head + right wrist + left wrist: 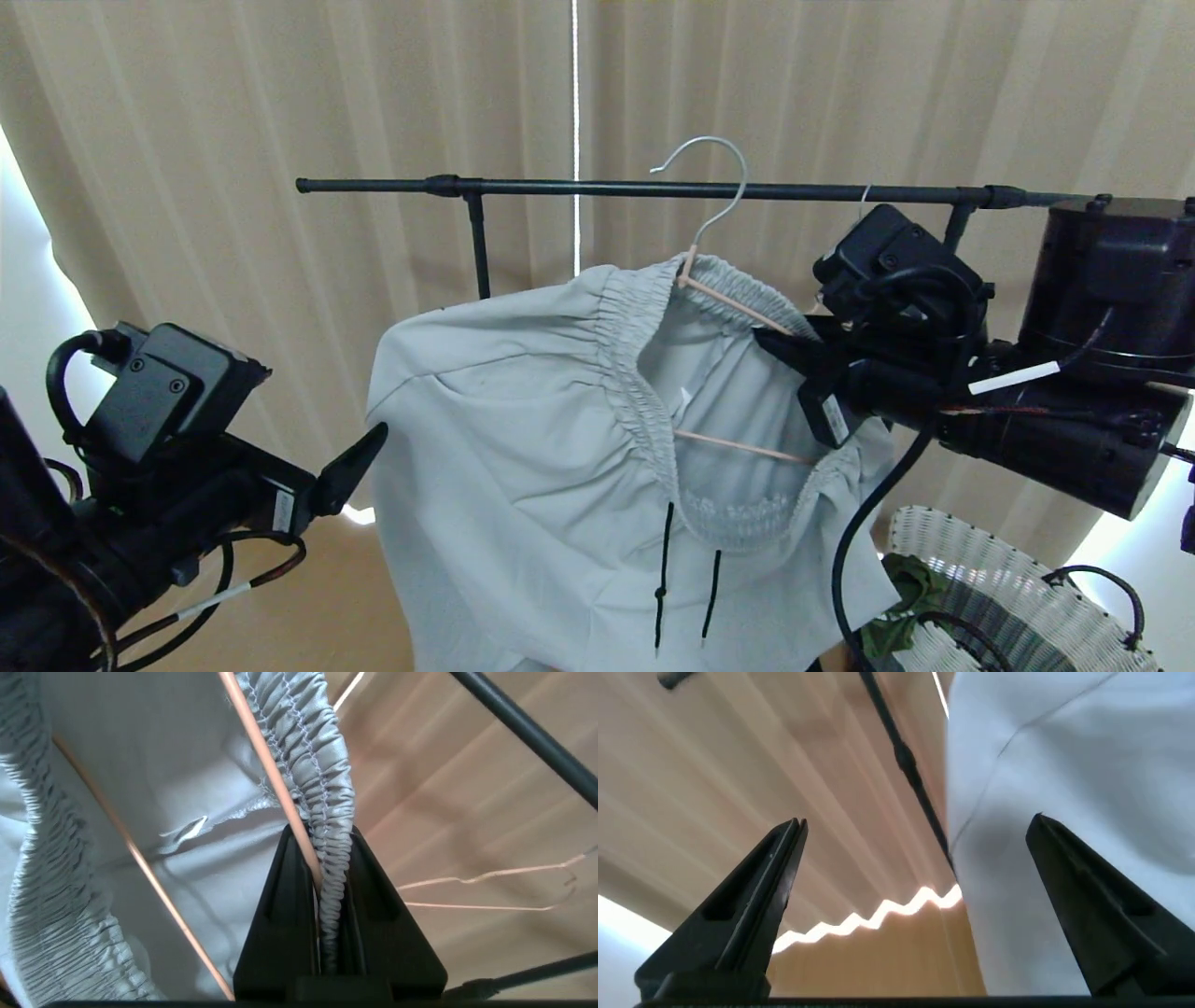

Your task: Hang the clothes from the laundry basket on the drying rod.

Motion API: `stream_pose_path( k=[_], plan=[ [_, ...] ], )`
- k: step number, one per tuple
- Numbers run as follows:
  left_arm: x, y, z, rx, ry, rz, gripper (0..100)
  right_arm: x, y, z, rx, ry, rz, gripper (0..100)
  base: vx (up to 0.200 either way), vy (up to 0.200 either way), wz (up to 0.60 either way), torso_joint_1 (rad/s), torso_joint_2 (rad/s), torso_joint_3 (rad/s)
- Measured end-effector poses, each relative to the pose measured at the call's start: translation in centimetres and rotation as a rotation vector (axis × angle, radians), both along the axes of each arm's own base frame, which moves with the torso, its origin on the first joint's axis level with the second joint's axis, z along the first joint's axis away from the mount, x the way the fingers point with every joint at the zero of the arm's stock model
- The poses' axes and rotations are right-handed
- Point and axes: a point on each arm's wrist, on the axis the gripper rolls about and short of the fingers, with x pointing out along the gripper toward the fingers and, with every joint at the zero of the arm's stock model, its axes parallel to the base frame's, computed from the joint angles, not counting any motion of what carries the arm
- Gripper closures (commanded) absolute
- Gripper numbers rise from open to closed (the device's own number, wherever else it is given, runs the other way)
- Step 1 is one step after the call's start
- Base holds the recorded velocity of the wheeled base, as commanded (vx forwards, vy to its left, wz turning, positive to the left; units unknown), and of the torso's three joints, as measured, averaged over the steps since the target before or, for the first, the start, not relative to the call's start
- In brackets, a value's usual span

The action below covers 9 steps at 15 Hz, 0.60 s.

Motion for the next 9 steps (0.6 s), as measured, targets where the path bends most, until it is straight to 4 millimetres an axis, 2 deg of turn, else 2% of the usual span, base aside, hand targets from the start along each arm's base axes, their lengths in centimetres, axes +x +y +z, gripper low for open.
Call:
stream_pose_path(
  k=[3,5,9],
  plan=[
    [0.1,0.4,-0.3,0.002,0.012,0.011,0,-0.7,-0.7,0.4,0.01,-0.012,-0.001,100,0.0,0.0,0.0,0.0,0.0,0.0],
    [0.1,0.5,-0.6,-0.005,0.028,-0.059,0,-1.0,-1.0,0.9,0.023,-0.025,0.002,100,0.0,0.0,0.0,0.0,0.0,0.0],
    [0.7,0.7,-1.3,-0.001,0.065,-0.076,0,-1.5,-1.4,1.5,0.037,-0.044,0.003,100,0.0,0.0,0.0,0.0,0.0,0.0]
  ],
)
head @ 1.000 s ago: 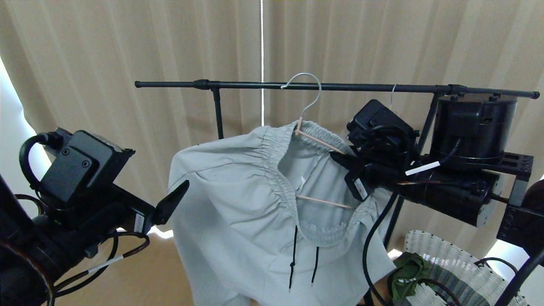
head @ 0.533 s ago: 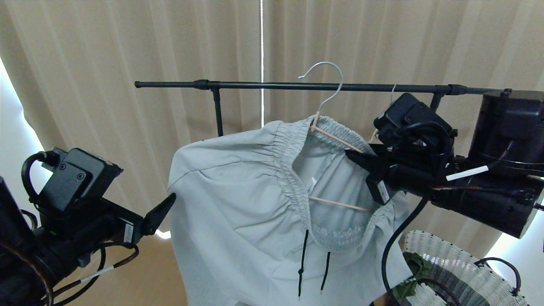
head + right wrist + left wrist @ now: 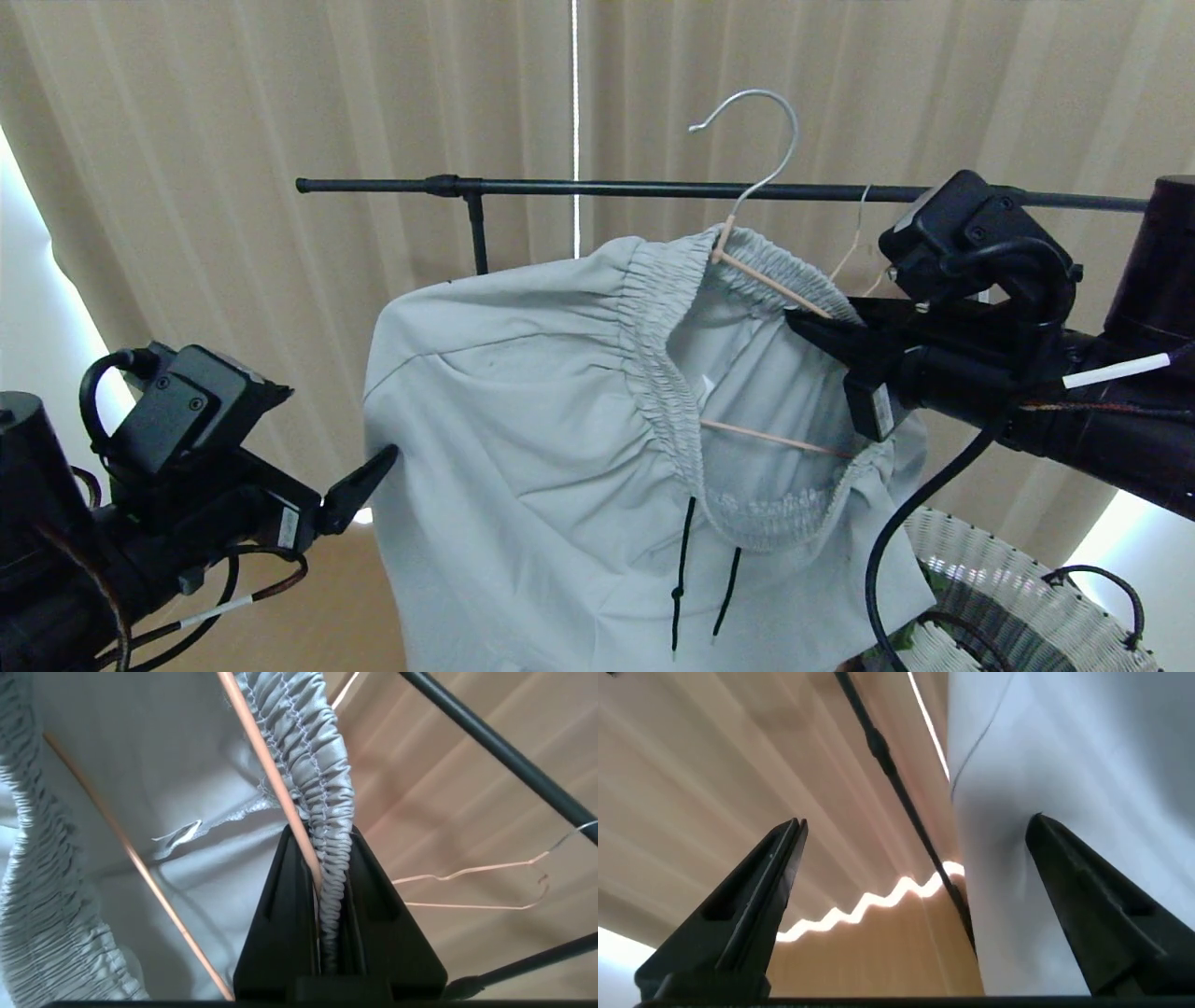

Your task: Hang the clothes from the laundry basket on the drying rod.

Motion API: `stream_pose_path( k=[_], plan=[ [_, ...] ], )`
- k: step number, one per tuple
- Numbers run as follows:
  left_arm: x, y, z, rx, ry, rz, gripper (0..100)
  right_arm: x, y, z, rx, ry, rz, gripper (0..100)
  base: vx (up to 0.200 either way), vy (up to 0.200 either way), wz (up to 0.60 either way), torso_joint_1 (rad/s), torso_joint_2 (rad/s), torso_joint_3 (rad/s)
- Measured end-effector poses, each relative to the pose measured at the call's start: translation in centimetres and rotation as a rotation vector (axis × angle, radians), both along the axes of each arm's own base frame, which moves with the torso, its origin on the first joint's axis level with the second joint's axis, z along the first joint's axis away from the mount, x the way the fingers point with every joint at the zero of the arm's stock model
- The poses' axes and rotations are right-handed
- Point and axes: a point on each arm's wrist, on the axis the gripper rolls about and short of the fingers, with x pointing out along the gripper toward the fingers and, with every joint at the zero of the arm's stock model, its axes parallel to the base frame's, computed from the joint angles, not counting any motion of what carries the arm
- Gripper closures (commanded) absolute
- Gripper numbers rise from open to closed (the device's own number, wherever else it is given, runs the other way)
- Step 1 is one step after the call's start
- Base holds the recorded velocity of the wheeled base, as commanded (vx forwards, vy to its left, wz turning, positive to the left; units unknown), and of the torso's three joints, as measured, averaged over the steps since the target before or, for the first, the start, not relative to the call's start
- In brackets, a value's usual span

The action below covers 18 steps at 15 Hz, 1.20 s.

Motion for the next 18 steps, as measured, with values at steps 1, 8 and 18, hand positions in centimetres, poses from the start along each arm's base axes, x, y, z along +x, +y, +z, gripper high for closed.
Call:
stream_pose_path(
  k=[1,8,18],
  plan=[
    [0.2,0.1,-0.2,-0.005,0.011,-0.016,0,-0.2,-0.1,0.2,0.004,-0.006,0.0,100,0.0,0.0,0.0,0.0,0.0,0.0],
    [0.9,0.0,0.0,-0.091,0.037,-0.079,0,-1.1,-0.5,0.1,0.006,-0.006,0.027,100,0.0,0.0,0.0,0.0,0.0,0.0],
    [1.0,1.5,-1.5,-0.055,0.09,-0.003,100,-1.1,-0.7,0.1,0.001,-0.006,0.018,100,0.0,0.0,0.0,0.0,0.0,0.0]
  ],
)
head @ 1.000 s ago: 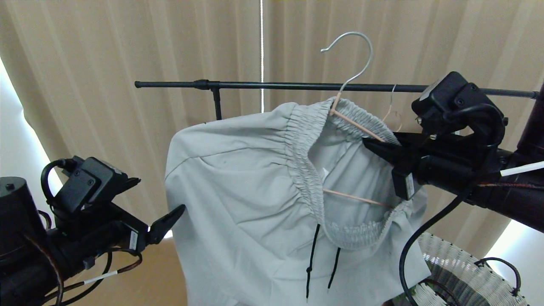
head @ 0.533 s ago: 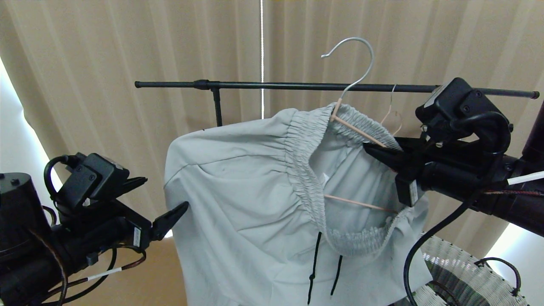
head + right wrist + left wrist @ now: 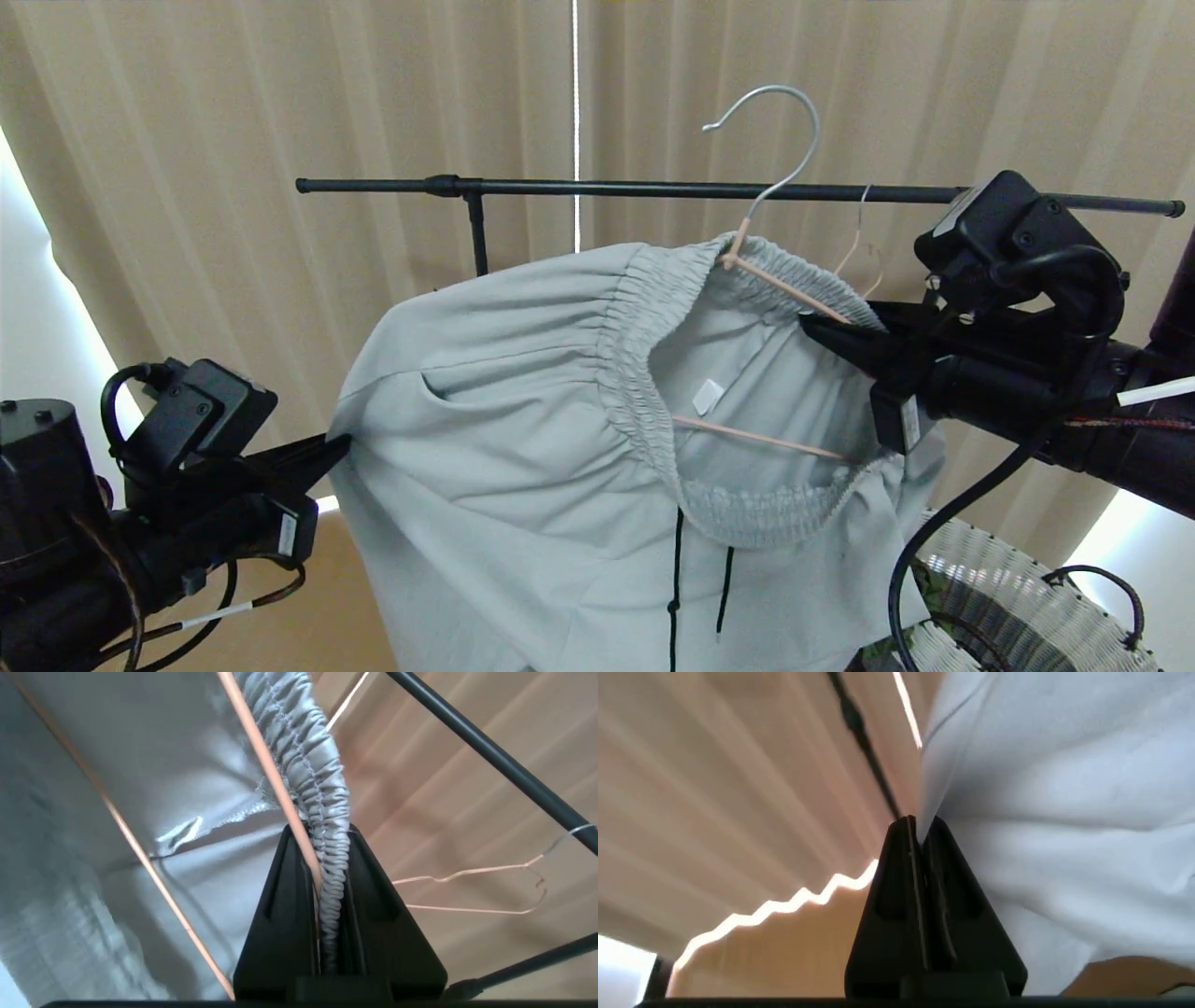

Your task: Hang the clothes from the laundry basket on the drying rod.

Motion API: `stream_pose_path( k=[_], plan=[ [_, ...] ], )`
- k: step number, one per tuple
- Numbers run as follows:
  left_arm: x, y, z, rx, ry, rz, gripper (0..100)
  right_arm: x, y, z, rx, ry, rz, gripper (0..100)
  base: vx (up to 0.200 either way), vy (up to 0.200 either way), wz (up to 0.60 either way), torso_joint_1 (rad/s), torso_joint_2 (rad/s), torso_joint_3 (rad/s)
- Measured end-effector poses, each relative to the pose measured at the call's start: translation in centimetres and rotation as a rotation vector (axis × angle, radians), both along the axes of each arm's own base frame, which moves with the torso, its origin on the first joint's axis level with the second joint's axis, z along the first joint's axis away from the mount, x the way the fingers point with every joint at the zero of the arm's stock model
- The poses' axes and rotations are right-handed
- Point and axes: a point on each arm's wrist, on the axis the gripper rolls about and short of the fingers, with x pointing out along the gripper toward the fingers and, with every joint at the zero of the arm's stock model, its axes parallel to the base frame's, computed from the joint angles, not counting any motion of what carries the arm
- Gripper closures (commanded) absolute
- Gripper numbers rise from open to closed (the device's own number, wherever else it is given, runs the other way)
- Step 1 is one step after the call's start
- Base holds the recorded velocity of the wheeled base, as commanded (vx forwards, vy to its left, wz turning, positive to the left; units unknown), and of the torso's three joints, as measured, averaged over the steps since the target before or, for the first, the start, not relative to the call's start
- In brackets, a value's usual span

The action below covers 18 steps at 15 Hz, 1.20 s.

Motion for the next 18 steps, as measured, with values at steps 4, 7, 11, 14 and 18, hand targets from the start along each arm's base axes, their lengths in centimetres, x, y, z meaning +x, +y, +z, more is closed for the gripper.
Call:
stream_pose_path(
  k=[4,7,11,14,18],
  plan=[
    [0.0,2.2,-0.8,0.07,0.02,0.094,100,0.2,-0.5,0.0,-0.004,0.005,-0.023,100,0.0,0.0,0.0,0.0,0.0,0.0],
    [0.0,3.6,-1.0,0.1,0.026,0.16,100,0.3,-0.7,0.0,-0.005,0.004,-0.035,100,0.0,0.0,0.0,0.0,0.0,0.0],
    [-0.1,4.2,-1.1,0.111,0.029,0.191,0,0.4,-0.8,0.0,-0.011,0.003,-0.043,100,0.0,0.0,0.0,0.0,0.0,0.0],
    [-0.2,4.2,-1.3,0.071,0.032,0.197,0,0.4,-0.8,-0.4,-0.06,0.031,-0.041,100,0.0,0.0,0.0,0.0,0.0,0.0],
    [-1.8,4.2,-1.9,-0.035,-0.03,0.223,0,0.3,-1.3,-1.3,-0.186,0.156,-0.165,100,0.0,0.0,0.0,0.0,0.0,0.0]
  ],
)
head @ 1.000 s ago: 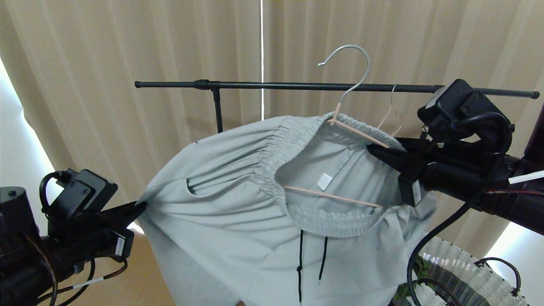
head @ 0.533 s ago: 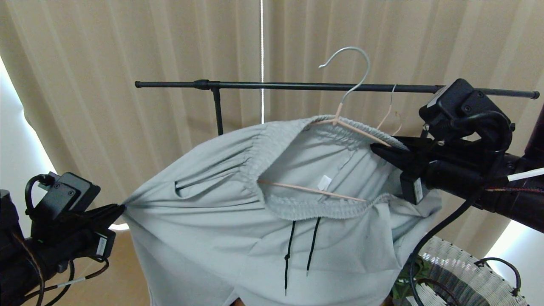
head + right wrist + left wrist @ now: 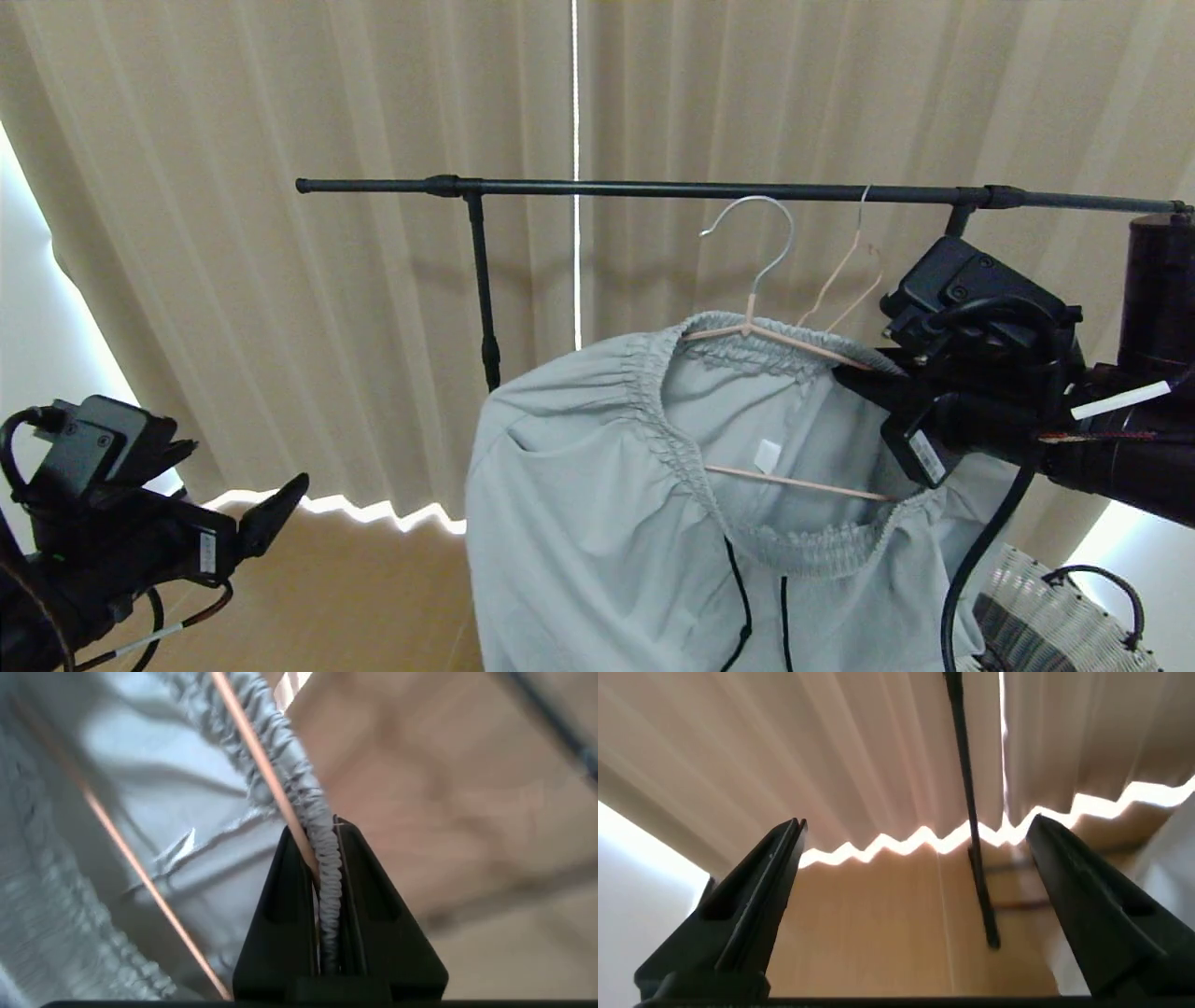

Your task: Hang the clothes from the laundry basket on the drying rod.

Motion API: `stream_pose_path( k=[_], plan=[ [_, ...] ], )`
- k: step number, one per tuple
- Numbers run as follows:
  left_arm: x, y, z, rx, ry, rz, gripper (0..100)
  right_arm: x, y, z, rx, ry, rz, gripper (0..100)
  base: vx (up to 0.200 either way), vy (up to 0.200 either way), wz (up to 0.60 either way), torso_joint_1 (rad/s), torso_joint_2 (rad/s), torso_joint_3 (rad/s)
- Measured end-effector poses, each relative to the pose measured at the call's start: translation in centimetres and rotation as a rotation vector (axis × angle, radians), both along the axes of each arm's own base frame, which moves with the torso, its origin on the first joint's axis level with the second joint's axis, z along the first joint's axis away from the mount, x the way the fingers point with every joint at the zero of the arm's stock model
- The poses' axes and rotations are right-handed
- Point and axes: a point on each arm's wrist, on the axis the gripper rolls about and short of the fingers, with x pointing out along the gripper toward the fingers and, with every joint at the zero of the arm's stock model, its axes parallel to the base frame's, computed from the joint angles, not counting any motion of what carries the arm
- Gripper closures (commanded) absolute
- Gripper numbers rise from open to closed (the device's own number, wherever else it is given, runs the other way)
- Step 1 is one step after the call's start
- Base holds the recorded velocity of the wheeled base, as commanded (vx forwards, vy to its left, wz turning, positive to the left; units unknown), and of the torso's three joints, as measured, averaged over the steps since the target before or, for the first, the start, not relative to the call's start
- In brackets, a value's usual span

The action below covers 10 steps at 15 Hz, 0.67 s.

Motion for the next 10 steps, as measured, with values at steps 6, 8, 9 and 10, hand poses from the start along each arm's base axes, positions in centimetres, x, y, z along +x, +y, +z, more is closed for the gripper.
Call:
stream_pose_path(
  k=[6,8,9,10],
  plan=[
    [-0.7,0.1,0.8,-0.037,-0.177,0.011,0,1.5,-2.6,-0.3,-0.06,0.063,-0.203,100,0.0,0.0,0.0,0.0,0.0,0.0],
    [-1.1,0.1,1.1,-0.04,-0.225,0.012,0,1.6,-3.6,-0.3,-0.072,0.075,-0.258,100,0.0,0.0,0.0,0.0,0.0,0.0],
    [-1.1,0.1,1.3,-0.042,-0.239,0.012,0,1.5,-4.0,-0.3,-0.078,0.084,-0.274,100,0.0,0.0,0.0,0.0,0.0,0.0],
    [-1.1,0.1,1.4,-0.046,-0.243,0.012,0,1.5,-4.4,-0.3,-0.08,0.09,-0.286,100,0.0,0.0,0.0,0.0,0.0,0.0]
  ],
)
